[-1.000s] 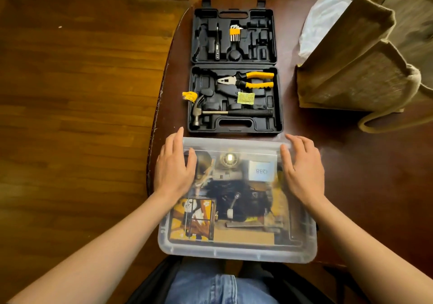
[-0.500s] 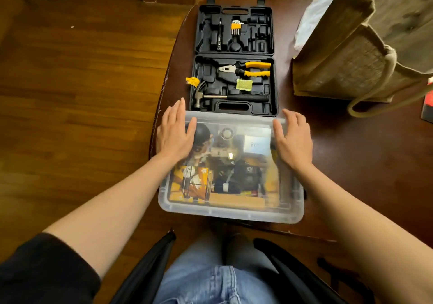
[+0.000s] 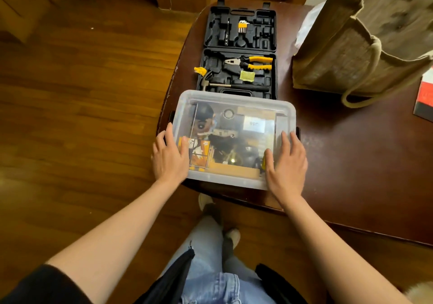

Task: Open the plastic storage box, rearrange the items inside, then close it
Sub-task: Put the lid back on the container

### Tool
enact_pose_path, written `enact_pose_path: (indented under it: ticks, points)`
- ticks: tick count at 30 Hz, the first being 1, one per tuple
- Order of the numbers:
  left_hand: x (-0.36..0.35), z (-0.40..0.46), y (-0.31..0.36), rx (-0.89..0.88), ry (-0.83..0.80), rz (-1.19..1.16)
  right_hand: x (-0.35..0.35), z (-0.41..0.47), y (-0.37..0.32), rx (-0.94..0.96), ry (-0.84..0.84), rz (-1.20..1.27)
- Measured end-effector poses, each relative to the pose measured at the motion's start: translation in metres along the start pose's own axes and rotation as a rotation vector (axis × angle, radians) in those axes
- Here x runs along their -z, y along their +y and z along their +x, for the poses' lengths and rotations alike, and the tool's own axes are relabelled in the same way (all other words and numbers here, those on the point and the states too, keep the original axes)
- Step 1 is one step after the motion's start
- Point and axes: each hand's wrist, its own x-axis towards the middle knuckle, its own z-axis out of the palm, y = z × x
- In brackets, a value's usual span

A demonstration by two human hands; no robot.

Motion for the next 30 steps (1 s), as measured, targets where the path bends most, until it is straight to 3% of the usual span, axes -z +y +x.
enact_pose_path:
  ticks: [7, 11, 15, 18, 23, 30]
  points:
    - [-0.002, 0.0, 0.001, -0.014, 0.047, 0.011, -0.006, 0.001, 0.001, -0.009, 0.014, 0.005]
    - [0.001, 0.003, 0.002, 0.033, -0.006, -0.099, -0.002, 0.004, 0.003, -0.033, 0.006, 0.187]
    - [0.008, 0.029, 0.0, 0.36, -0.168, -0.404, 0.007, 0.017, 0.016, -0.409, -0.059, 0.51]
    - [0.018, 0.047, -0.004, 0.449, -0.237, -0.521, 0.014, 0.024, 0.03, -0.689, -0.218, 0.777]
    - [0.027, 0.052, -0.003, 0.407, -0.154, -0.522, 0.022, 0.027, 0.039, -0.729, 0.006, 0.887]
    - [0.022, 0.073, -0.006, 0.543, -0.233, -0.625, 0.022, 0.054, 0.046, -0.843, -0.158, 1.082]
